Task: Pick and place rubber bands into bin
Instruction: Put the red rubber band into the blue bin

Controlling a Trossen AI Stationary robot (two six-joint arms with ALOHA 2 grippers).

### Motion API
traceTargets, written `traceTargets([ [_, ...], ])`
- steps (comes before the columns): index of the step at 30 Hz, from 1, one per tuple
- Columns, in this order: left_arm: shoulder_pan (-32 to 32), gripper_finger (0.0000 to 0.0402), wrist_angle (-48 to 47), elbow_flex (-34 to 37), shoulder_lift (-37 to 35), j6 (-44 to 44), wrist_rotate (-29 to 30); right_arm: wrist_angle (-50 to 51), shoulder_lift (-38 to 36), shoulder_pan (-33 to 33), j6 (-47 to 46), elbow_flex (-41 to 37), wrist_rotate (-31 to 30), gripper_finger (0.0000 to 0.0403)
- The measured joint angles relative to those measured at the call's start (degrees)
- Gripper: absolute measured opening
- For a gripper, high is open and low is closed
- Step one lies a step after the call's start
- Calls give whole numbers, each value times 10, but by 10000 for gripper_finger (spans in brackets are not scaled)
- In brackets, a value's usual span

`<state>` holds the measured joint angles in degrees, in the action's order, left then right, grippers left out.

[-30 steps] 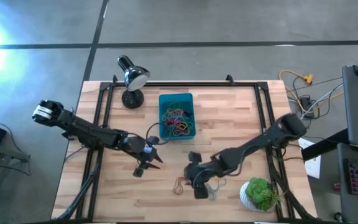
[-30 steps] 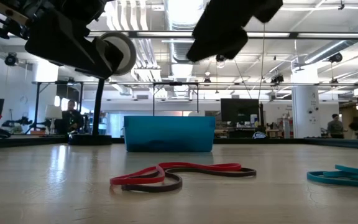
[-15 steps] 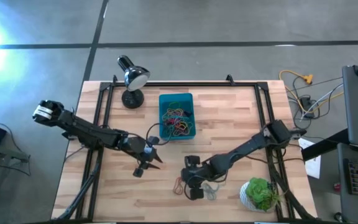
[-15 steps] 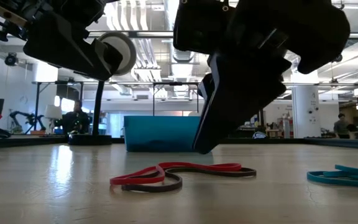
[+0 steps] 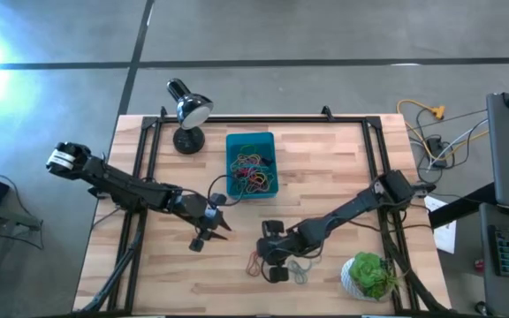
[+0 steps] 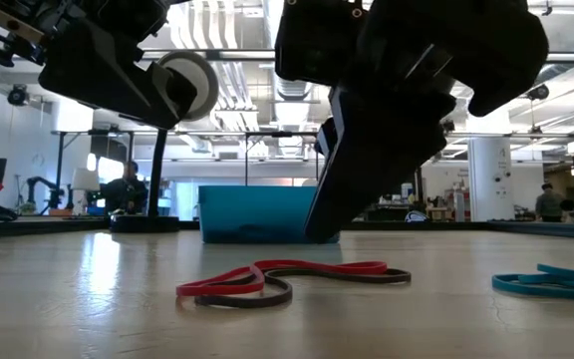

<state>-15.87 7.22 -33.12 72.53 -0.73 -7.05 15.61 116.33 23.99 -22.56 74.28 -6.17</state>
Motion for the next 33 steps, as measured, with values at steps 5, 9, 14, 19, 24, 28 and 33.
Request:
traceTargets([
  [5,0,118,-1,1,0,0,0,-4,17,0,-1,-1,1,96],
  [9,0,118,-1,3,0,0,0,-6,23,0,-4,0,1,100],
  [14,0,118,-1,5,0,0,0,1,25,-1,-4,1,-1,86],
  [19,0,118,1,5,0,0,0,5,25,-2,-4,1,-2,39],
  [24,0,118,1,5,0,0,0,8,24,-3,-2,1,-12,10],
  [28,0,118,0,7,0,0,0,28,14,-4,-1,1,-13,9],
  [33,0,118,-1,7,0,0,0,43,-16,-3,0,3,-25,8],
])
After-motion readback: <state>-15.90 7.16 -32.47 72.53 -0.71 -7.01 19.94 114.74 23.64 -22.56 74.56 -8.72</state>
